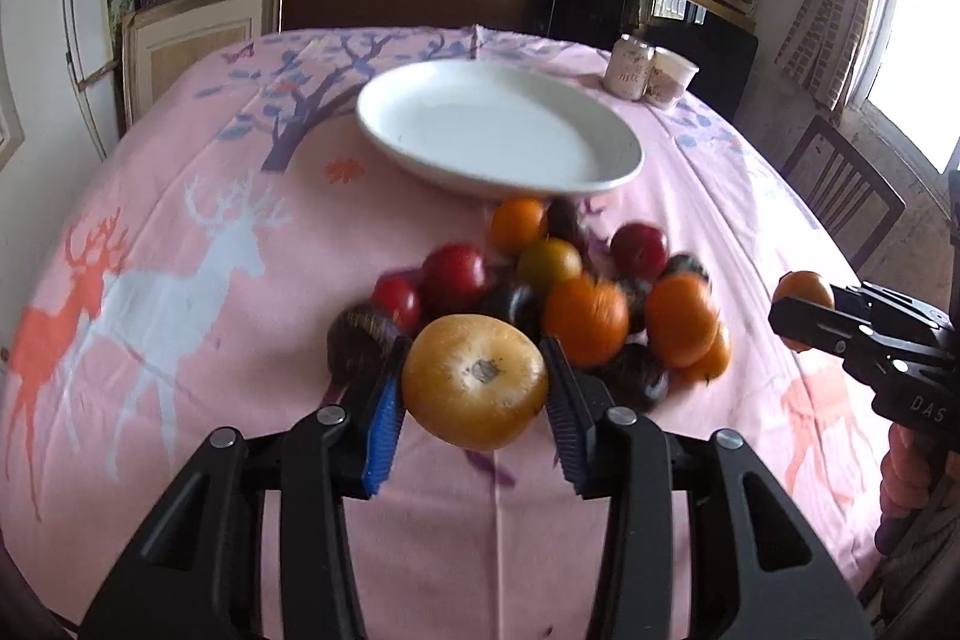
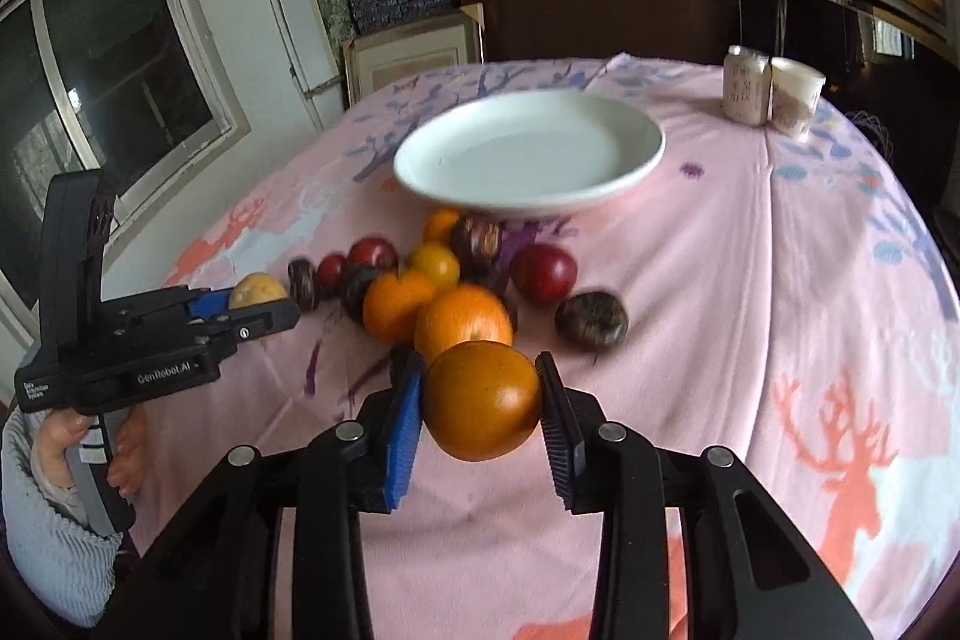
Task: Organize fruits
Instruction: 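Carry both fruits over the white plate and open both tools to release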
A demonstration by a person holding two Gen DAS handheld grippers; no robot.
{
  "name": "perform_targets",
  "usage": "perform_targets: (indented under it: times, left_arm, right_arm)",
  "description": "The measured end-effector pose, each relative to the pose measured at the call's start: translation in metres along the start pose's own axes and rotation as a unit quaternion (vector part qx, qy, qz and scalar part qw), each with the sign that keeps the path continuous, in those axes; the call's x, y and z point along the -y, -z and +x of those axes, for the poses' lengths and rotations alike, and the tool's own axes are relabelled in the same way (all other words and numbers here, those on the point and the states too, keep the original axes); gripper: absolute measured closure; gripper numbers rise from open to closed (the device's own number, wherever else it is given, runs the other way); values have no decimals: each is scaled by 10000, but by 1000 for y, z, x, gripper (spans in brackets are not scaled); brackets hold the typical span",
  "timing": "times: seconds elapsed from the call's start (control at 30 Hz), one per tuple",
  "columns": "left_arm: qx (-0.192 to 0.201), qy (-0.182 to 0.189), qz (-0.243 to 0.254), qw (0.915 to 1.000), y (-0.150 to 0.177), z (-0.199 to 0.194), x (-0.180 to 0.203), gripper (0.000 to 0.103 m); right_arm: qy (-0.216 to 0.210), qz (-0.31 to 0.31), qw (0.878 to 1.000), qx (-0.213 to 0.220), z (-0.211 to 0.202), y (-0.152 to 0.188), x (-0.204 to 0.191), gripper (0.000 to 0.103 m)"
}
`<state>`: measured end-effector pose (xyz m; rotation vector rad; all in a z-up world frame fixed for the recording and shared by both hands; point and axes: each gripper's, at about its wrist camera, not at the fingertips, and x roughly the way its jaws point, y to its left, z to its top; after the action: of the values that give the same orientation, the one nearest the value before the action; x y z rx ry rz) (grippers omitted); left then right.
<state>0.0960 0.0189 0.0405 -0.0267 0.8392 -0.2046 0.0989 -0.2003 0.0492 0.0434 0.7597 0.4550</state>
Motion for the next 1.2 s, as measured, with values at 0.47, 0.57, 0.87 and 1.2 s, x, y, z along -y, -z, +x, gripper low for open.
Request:
perform_targets:
  times: [0.47, 0.57, 0.87, 1.2]
  left_arm:
    - [-316, -66, -139, 9994, -104, 119, 5, 61]
    - [-310, -95, -129, 9994, -109, 125, 5, 56]
    - [-78, -387, -337, 9987, -103, 105, -13, 37]
    - [441, -1152, -597, 9906, -65, 45, -52, 8]
  right_arm:
    - [-527, 1055, 9929, -180, 13, -61, 44, 66]
    - [-550, 1044, 9925, -326, 7, -62, 39, 66]
    - [316, 326, 9979, -451, 56, -94, 17, 66]
    - [746, 498, 9959, -124, 122, -91, 27, 38]
